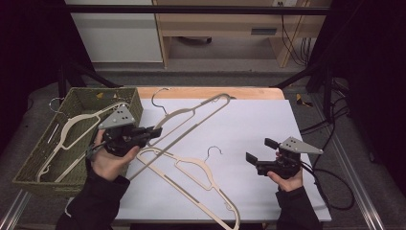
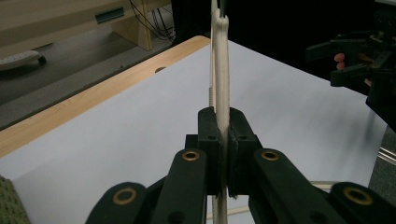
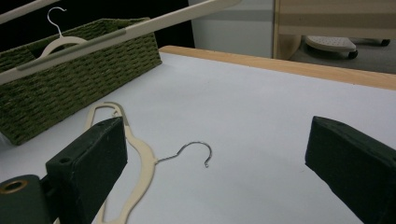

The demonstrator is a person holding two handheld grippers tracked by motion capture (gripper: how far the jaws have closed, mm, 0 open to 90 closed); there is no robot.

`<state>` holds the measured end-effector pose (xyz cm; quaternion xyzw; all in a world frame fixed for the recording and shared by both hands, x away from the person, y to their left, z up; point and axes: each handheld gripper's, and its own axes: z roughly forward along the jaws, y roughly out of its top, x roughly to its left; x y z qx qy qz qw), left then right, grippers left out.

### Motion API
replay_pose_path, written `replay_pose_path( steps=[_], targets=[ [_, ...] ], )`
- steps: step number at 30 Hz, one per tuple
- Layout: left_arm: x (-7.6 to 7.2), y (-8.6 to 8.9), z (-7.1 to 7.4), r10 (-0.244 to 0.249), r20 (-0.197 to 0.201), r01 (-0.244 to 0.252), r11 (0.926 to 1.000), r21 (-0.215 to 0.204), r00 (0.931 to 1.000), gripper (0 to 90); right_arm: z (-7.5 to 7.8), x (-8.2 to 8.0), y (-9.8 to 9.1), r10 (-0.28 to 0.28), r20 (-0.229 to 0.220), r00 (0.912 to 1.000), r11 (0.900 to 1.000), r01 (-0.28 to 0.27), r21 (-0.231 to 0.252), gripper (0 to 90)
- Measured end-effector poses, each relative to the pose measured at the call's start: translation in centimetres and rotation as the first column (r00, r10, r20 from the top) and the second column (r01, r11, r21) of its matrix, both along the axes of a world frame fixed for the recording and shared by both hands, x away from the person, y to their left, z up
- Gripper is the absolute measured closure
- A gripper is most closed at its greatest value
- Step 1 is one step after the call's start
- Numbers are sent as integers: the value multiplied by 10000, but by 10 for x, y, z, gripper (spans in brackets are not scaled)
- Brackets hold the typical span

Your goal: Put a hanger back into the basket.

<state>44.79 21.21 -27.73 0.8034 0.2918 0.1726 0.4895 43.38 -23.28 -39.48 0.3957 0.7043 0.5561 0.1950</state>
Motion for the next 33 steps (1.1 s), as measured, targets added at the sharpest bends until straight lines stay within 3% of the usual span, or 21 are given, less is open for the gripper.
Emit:
replay_pose_path(
  steps=[5, 11, 16, 27, 33],
  targets=[
    [8, 17, 10, 176, -10, -175, 9998, 136, 9998, 862, 0, 0, -1, -99, 29, 9999, 10000, 99, -7, 51],
    [17, 41, 18, 337, -64, -338, 9994, -115, 9994, 862, 0, 0, -2, -125, -3, 9999, 9999, 125, -42, 46],
    [22, 61, 21, 625, 33, -625, 9979, 178, 9980, 861, 0, 0, -2, -139, 10, 9999, 9999, 139, -59, 45],
    [34, 117, 20, 1367, 223, -1374, 9898, 363, 9904, 861, 0, 0, -3, -128, -7, 9999, 9999, 128, -79, 45],
    [40, 141, 14, 1804, 218, -1815, 9813, 645, 9833, 861, -1, 1, -2, -206, 12, 9998, 9997, 206, -113, 41]
  ],
)
